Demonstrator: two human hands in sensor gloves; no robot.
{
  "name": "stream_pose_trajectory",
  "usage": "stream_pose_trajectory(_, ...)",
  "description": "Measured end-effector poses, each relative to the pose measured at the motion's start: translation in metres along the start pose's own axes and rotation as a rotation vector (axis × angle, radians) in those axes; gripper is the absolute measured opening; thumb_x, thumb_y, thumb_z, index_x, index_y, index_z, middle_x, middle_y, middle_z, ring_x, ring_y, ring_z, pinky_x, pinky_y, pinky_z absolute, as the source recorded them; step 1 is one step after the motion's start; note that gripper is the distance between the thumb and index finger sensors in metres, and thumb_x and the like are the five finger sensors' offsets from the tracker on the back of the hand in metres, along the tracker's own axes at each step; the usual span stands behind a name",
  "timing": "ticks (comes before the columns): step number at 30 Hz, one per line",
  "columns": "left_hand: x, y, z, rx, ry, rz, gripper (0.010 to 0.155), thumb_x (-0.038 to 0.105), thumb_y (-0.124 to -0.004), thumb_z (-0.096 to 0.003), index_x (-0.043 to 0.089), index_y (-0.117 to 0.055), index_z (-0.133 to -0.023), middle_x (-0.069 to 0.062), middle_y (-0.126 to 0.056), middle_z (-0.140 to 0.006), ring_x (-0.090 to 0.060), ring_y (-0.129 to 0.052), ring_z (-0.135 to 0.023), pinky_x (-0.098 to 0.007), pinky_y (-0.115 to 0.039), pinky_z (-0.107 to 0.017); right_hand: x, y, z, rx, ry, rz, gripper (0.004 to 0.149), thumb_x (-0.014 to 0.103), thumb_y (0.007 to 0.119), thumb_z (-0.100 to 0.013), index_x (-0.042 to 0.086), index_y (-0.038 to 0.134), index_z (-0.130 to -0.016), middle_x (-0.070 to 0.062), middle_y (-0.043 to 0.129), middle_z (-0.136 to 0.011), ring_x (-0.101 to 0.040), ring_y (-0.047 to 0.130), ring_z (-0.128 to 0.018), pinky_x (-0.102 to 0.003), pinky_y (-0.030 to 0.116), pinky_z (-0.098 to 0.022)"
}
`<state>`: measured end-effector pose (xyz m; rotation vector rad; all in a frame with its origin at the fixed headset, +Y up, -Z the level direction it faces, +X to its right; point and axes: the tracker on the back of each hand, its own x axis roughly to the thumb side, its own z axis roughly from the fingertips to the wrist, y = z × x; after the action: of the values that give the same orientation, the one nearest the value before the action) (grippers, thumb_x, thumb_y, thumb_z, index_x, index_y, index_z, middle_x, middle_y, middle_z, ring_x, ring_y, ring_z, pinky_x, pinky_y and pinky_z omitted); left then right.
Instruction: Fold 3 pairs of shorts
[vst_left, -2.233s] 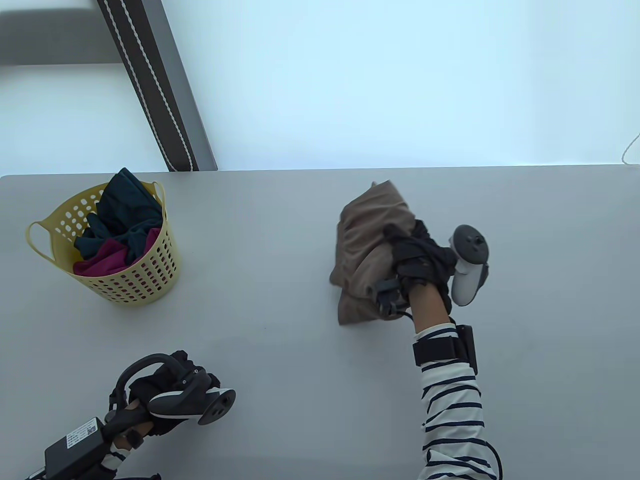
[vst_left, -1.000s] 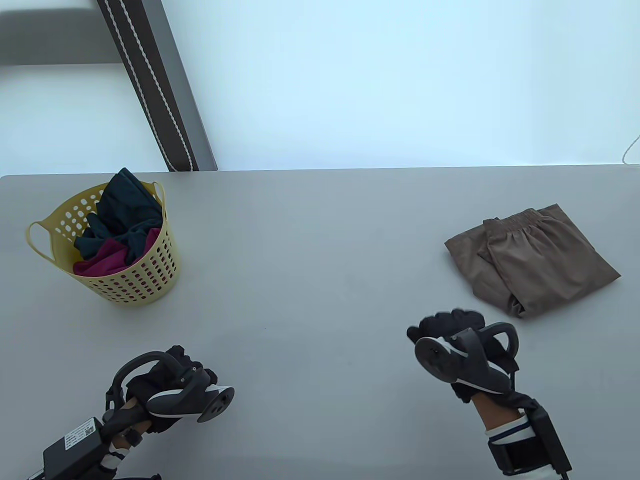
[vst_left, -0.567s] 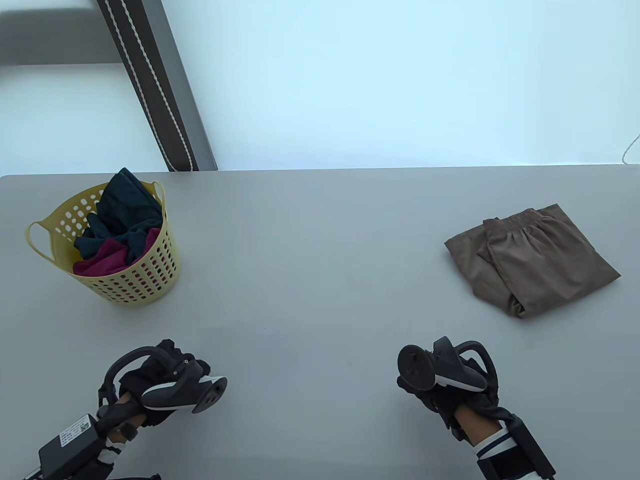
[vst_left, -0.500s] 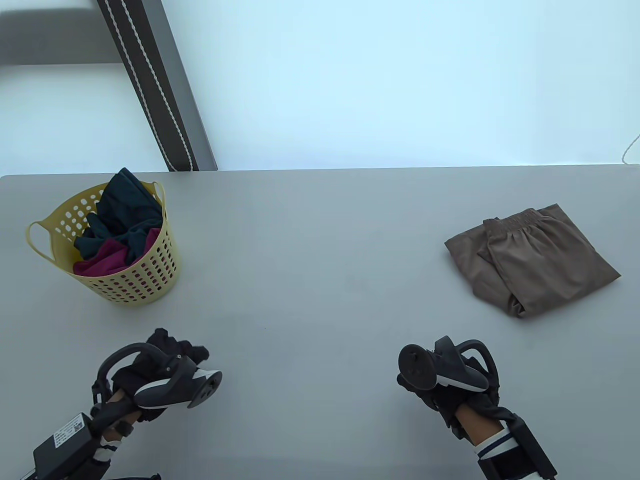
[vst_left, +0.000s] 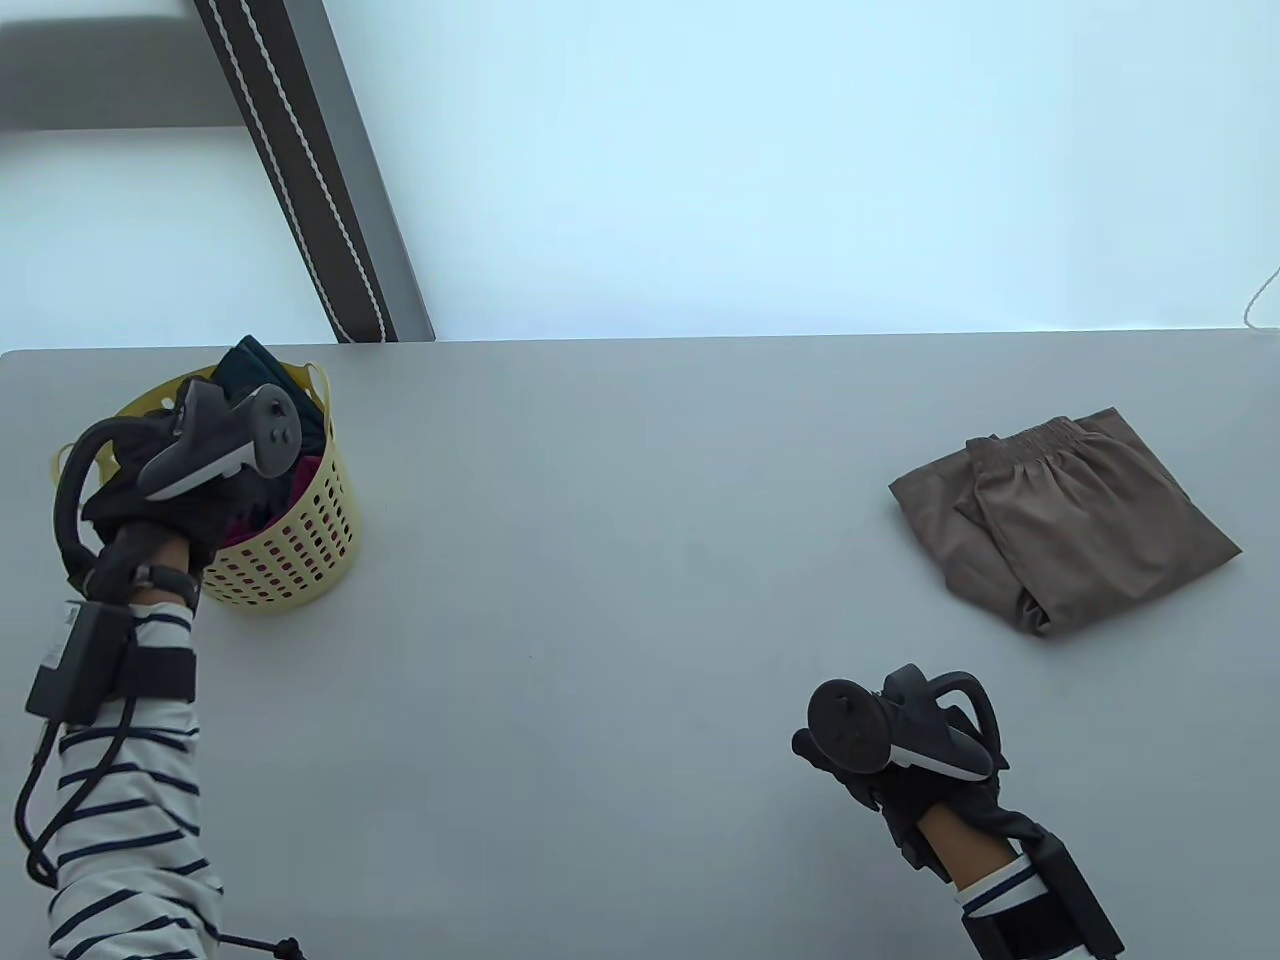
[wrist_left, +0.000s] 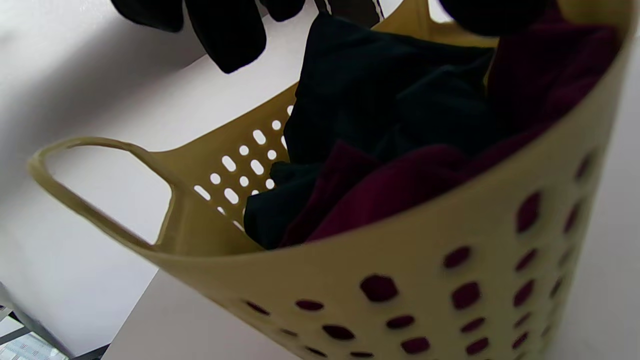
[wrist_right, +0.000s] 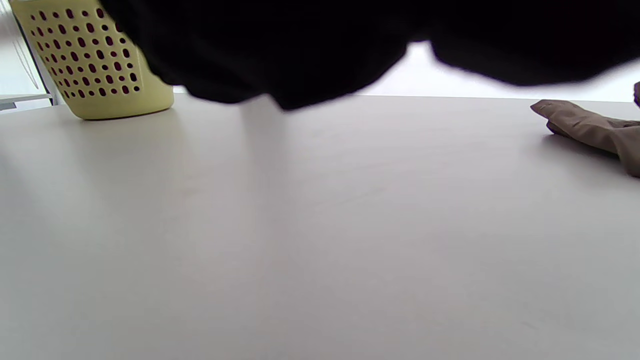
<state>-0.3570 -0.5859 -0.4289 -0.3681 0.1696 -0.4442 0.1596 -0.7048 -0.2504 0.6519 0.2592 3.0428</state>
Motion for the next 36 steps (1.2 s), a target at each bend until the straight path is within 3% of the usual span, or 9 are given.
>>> stream_pose_trajectory(4,0.012,-0.011,-0.032,-0.160,0.072,0.004,0.081,0.057,-0.064,-0.0419,0.028,-0.028,-0.109,-0.027,-0.032,-0.121,-0.051,-0.063,-0.107,-0.069,-0.053,-0.074,0.000,0.001,0.000,0.007,-0.001,0.009,0.040,0.048,0.066,-0.047,0.020,0.088,-0.029,-0.001,0.091,-0.010,-0.018,0.092,0.002,-0.042,0.082,-0.010)
stream_pose_trajectory(6,0.019,-0.015,-0.041,-0.171,0.094,-0.002,0.066,0.054,-0.064,-0.0428,0.035,-0.050,-0.104,-0.022,-0.040,-0.121,-0.049,-0.065,-0.106,-0.068,-0.055,-0.074,0.000,0.002,0.000,0.013,-0.001,0.009,0.040,0.048,0.066,-0.047,0.020,0.088,-0.030,-0.001,0.091,-0.010,-0.018,0.092,0.002,-0.042,0.082,-0.010)
stream_pose_trajectory(8,0.022,-0.015,-0.043,-0.123,0.122,-0.011,0.043,0.050,-0.066,-0.0443,0.042,-0.069,-0.086,-0.013,-0.051,-0.120,-0.044,-0.069,-0.105,-0.066,-0.057,-0.074,0.000,0.002,0.000,0.018,-0.003,0.012,0.040,0.048,0.066,-0.047,0.020,0.088,-0.030,-0.001,0.092,-0.010,-0.018,0.092,0.002,-0.042,0.082,-0.011)
stream_pose_trajectory(13,0.003,0.011,-0.027,0.017,0.219,0.019,0.038,0.046,-0.064,-0.0485,0.036,-0.071,-0.085,-0.010,-0.068,-0.114,-0.040,-0.079,-0.102,-0.065,-0.061,-0.074,-0.002,0.000,0.000,0.009,-0.006,0.014,0.040,0.048,0.066,-0.047,0.020,0.088,-0.030,-0.001,0.092,-0.011,-0.019,0.092,0.001,-0.042,0.083,-0.011)
stream_pose_trajectory(19,-0.055,0.085,0.048,0.508,0.347,0.345,0.032,0.040,-0.061,-0.0515,0.027,-0.071,-0.079,0.010,-0.093,-0.081,-0.017,-0.102,-0.075,-0.053,-0.077,-0.069,-0.003,-0.004,0.002,-0.010,-0.004,0.013,0.040,0.048,0.066,-0.047,0.019,0.088,-0.030,-0.001,0.092,-0.011,-0.019,0.093,0.001,-0.042,0.083,-0.011)
stream_pose_trajectory(24,-0.090,0.144,0.152,1.013,0.253,0.643,0.029,0.039,-0.059,-0.0526,0.025,-0.070,-0.076,0.012,-0.092,-0.070,-0.012,-0.104,-0.063,-0.050,-0.081,-0.066,-0.002,-0.006,0.004,-0.030,-0.009,0.021,0.040,0.048,0.066,-0.047,0.019,0.088,-0.031,-0.001,0.092,-0.011,-0.019,0.093,0.000,-0.042,0.083,-0.012)
stream_pose_trajectory(28,-0.088,0.169,0.221,1.199,0.073,0.743,0.028,0.038,-0.059,-0.0536,0.024,-0.071,-0.075,0.011,-0.092,-0.067,-0.013,-0.103,-0.060,-0.050,-0.080,-0.066,-0.001,-0.009,0.006,-0.046,-0.010,0.023,0.040,0.048,0.066,-0.047,0.019,0.089,-0.031,-0.001,0.093,-0.012,-0.019,0.093,0.000,-0.042,0.083,-0.012)
stream_pose_trajectory(32,-0.055,0.175,0.252,1.168,-0.162,0.757,0.028,0.038,-0.061,-0.0535,0.023,-0.074,-0.073,0.010,-0.094,-0.063,-0.015,-0.104,-0.055,-0.051,-0.081,-0.065,-0.001,-0.011,0.007,-0.056,-0.012,0.027,0.040,0.048,0.066,-0.047,0.019,0.089,-0.031,-0.001,0.093,-0.012,-0.019,0.094,0.000,-0.042,0.083,-0.012)
stream_pose_trajectory(36,0.009,0.161,0.241,0.861,-0.448,0.707,0.027,0.036,-0.064,-0.0529,0.021,-0.078,-0.071,0.007,-0.097,-0.059,-0.017,-0.105,-0.051,-0.053,-0.082,-0.062,0.001,-0.013,0.009,-0.061,-0.021,0.040,0.040,0.048,0.066,-0.047,0.020,0.089,-0.031,-0.001,0.093,-0.012,-0.019,0.094,0.000,-0.042,0.083,-0.011)
